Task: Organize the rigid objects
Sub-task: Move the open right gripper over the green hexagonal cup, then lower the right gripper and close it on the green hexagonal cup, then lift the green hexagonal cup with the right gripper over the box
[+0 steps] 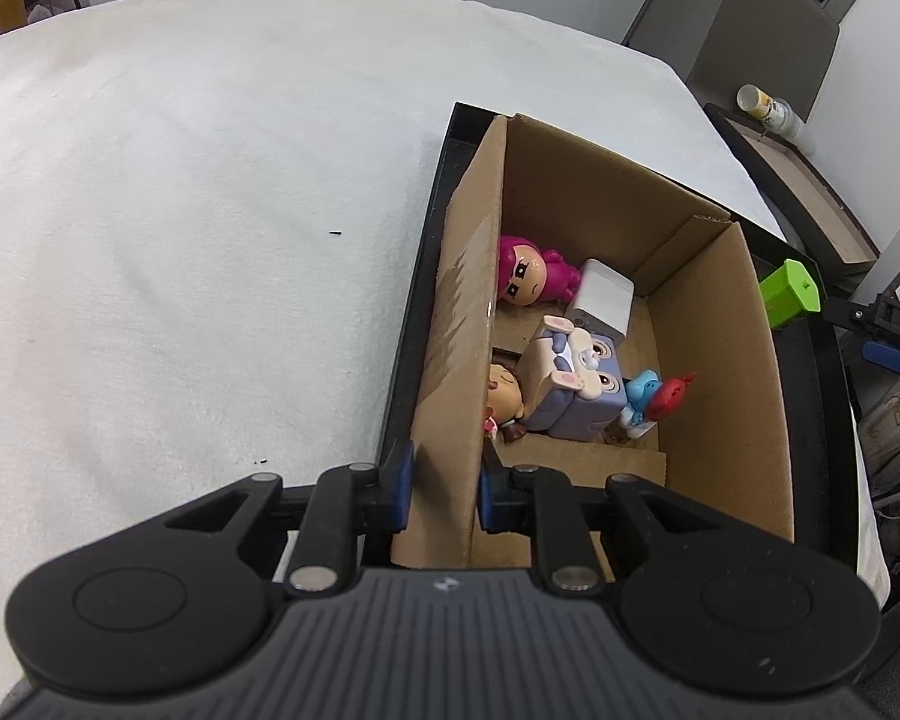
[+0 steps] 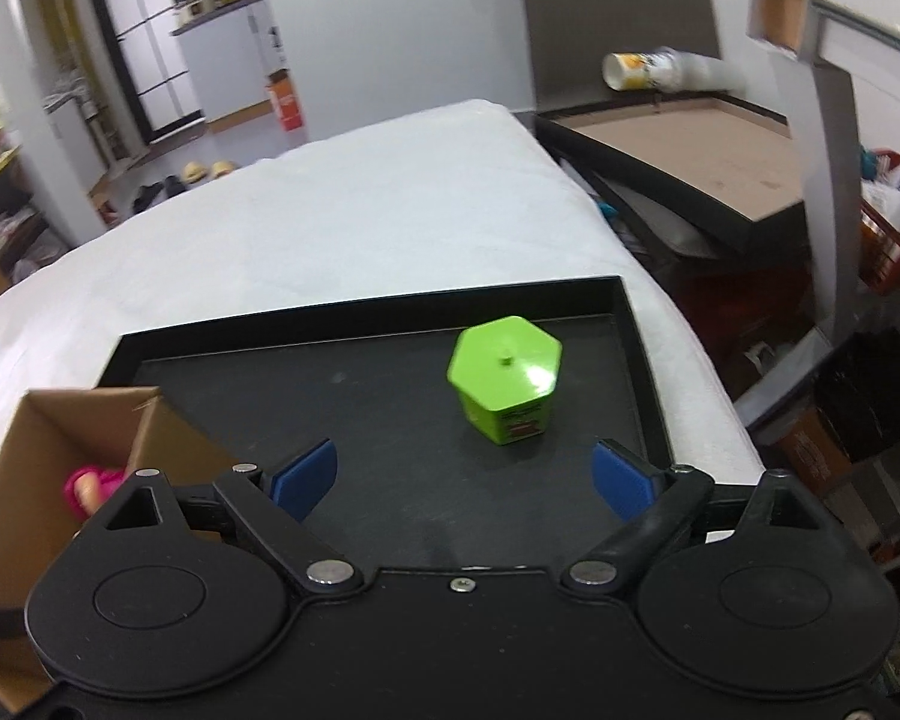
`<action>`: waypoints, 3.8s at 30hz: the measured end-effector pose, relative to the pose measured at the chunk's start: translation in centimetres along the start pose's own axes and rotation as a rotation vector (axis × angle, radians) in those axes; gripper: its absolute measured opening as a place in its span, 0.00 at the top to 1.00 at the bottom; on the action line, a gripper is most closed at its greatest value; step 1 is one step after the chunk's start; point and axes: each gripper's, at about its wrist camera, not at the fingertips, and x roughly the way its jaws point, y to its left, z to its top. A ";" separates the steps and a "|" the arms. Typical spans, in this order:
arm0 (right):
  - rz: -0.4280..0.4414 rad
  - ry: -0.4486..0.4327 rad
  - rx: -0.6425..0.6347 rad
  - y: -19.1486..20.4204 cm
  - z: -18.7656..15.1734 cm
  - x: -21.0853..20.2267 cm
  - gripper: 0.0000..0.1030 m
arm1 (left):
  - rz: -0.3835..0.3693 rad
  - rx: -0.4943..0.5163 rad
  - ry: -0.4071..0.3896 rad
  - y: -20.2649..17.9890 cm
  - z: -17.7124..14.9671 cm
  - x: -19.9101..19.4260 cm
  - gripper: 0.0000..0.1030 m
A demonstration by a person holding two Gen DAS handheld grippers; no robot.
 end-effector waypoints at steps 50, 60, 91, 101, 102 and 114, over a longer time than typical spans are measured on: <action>-0.126 -0.043 -0.006 0.2 0.3 5.7 0.49 | 0.049 0.017 0.054 -1.1 0.7 2.4 0.81; -0.112 -0.021 0.007 0.1 -0.1 3.0 0.49 | 0.031 0.016 0.026 -0.8 0.3 1.2 0.81; 0.082 0.001 -0.142 7.3 1.2 -5.9 0.49 | -0.083 -0.014 -0.083 0.8 -0.8 -2.0 0.83; 0.136 -0.005 -0.228 11.4 2.2 -7.5 0.49 | -0.086 -0.013 -0.069 0.8 -0.7 -1.6 0.84; 0.140 -0.005 -0.236 11.7 2.3 -7.5 0.49 | -0.089 -0.013 -0.069 0.9 -0.7 -1.6 0.84; 0.177 0.047 -0.361 16.0 2.6 -6.7 0.49 | -0.128 -0.033 -0.078 1.7 -0.9 -1.6 0.84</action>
